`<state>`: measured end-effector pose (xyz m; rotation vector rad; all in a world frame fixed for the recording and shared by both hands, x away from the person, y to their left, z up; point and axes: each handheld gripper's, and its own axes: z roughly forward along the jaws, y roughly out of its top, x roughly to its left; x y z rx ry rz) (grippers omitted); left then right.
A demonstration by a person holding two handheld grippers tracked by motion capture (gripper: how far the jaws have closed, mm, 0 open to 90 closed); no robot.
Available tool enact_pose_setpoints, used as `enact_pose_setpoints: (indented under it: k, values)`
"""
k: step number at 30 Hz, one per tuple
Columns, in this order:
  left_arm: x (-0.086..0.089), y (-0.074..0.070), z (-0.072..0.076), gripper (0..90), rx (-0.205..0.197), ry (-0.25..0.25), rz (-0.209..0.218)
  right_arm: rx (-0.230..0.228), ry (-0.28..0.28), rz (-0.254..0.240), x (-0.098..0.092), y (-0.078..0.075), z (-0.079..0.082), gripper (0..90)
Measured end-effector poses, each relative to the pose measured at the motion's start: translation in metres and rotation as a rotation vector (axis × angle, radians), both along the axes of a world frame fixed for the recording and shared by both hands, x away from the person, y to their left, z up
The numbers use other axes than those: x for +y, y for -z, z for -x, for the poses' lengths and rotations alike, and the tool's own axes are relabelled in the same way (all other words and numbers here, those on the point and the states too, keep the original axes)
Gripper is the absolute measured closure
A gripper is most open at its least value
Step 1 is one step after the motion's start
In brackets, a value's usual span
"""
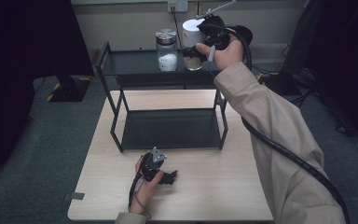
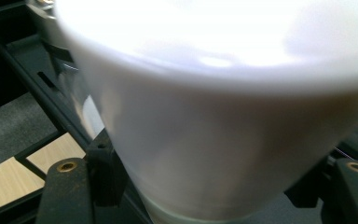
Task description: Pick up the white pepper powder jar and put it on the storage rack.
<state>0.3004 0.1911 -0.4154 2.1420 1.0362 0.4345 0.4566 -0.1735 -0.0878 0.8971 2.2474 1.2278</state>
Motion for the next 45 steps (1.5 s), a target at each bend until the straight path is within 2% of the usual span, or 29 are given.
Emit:
enact_pose_setpoints:
  k: [3, 21, 29, 32, 40, 45]
  values:
    - [0.000, 0.000, 0.000, 0.1, 0.001, -0.002, 0.002, 0.006, 0.003, -0.021, -0.002, 0.003, -0.003, 30.6]
    - [0.000, 0.000, 0.000, 0.0, 0.000, 0.000, 0.000, -0.002, 0.033, -0.051, 0.000, 0.011, 0.001, 28.7]
    - [0.000, 0.000, 0.000, 0.1, 0.001, -0.002, 0.002, 0.005, 0.056, -0.060, 0.004, 0.014, 0.003, 11.4]
    - [0.000, 0.000, 0.000, 0.0, 0.000, 0.000, 0.000, 0.005, 0.064, -0.060, 0.002, 0.014, 0.005, 7.7]
    - [0.000, 0.000, 0.000, 0.1, 0.000, 0.000, 0.000, -0.003, 0.081, -0.079, -0.005, 0.015, 0.014, 0.0]
    - [0.000, 0.000, 0.000, 0.1, 0.000, 0.000, 0.000, -0.005, 0.086, -0.096, -0.012, 0.017, 0.020, 0.0]
